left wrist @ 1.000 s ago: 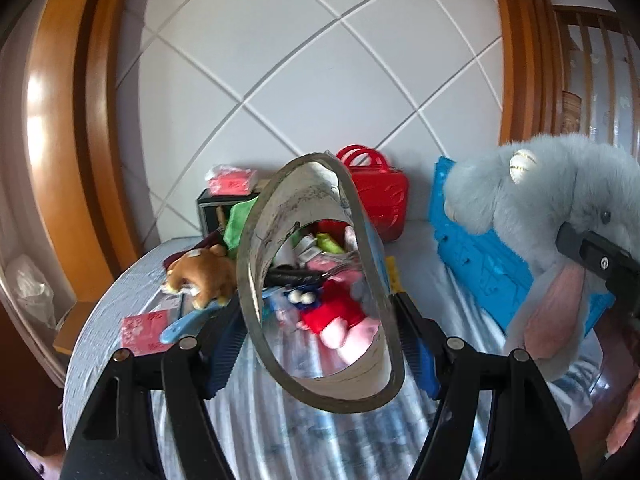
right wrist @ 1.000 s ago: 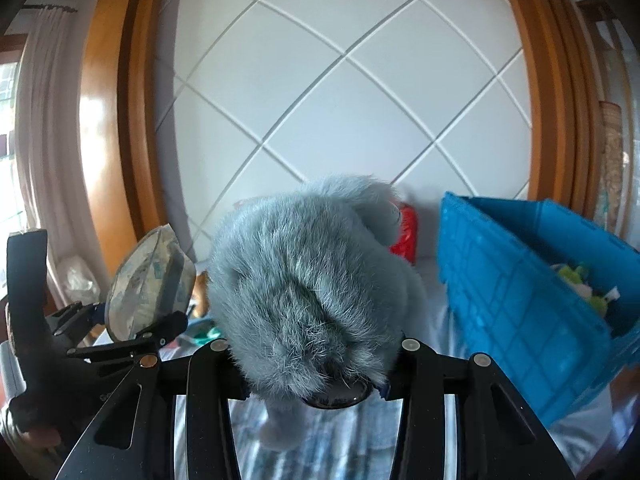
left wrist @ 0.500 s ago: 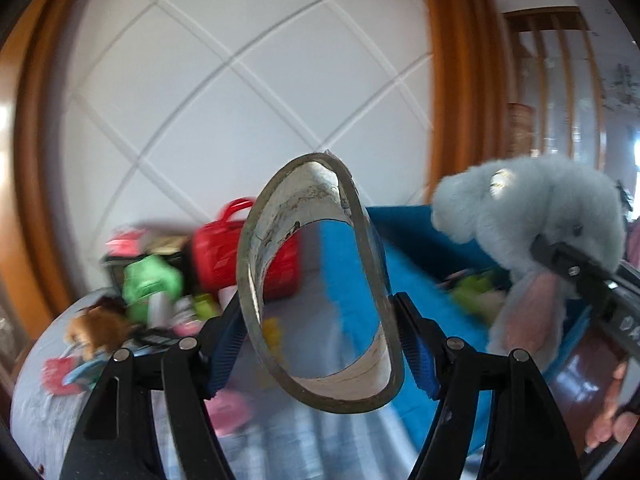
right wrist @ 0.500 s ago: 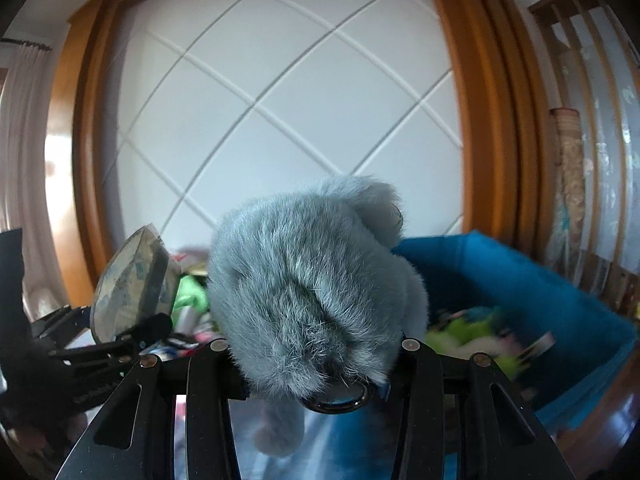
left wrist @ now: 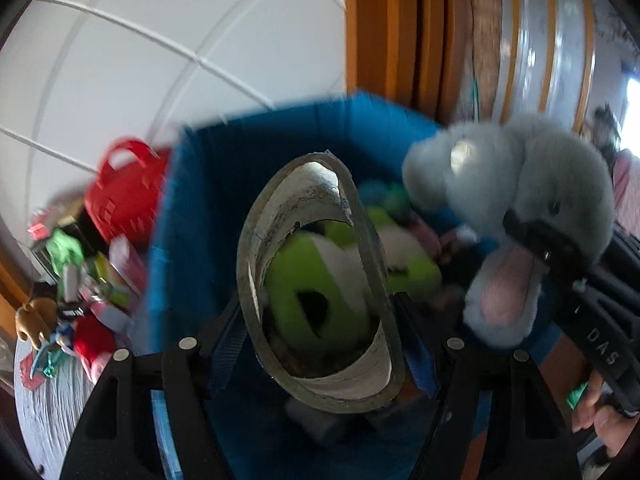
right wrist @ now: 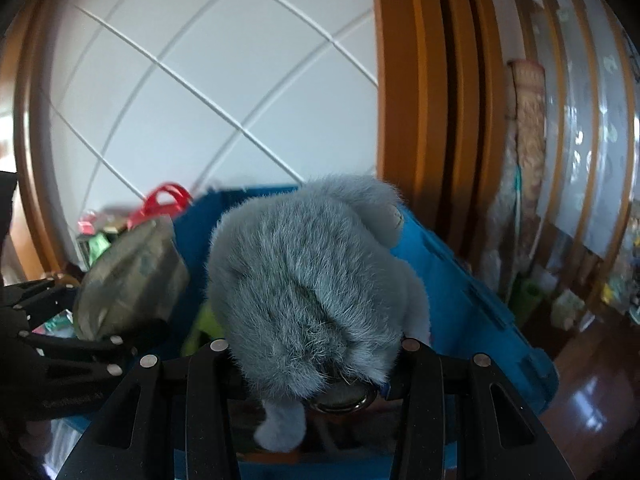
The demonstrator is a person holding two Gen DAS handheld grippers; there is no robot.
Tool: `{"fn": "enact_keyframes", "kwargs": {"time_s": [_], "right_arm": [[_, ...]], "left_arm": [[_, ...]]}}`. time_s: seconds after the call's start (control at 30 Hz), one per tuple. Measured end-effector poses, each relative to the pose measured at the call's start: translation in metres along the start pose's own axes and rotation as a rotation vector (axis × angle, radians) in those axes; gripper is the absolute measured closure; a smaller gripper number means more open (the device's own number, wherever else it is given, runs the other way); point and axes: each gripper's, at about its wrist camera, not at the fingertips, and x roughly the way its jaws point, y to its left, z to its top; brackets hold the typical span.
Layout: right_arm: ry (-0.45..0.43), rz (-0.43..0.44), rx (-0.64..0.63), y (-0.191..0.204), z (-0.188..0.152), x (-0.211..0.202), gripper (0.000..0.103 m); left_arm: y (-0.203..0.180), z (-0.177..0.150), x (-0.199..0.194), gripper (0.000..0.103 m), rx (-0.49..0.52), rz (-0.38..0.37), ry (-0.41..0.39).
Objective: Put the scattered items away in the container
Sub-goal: 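Open both tools to drop the tape roll and elephant into the box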
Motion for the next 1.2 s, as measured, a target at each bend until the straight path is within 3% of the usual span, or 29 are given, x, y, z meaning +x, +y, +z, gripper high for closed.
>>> {"fn": "enact_keyframes", "kwargs": {"time_s": [0.2,0.37,0.67,0.87,1.2], "right_arm": [[0.203,0.019,-0.046,-0.030,-0.010,0.036,0.061],[0.370,0.058,-0.073,-0.041,-0.020,0.061,0.061],[0.483,0.043,-0.128,-0.045,-0.031,0.074,0.060],[0.513,0.010,-0.130,-0.054,-0.030,0.077,0.060],[0.516,0.000,-0.136,-0.061,-0.026,0.077,0.038]], "left_arm": [[-0.030,0.002,0.040,0.033,-0.009,-0.061,0.227],[-0.043,-0.004,0.058,0.033,-0.010,-0.067,0.325],[-0.062,-0.002,0.054,0.031,0.030,-0.060,0.328],[-0.049,0.006,0.051,0.030,0.040,-0.027,0.283],[-0.049,0.005,0.039,0.030,0.033,-0.038,0.251]]}}
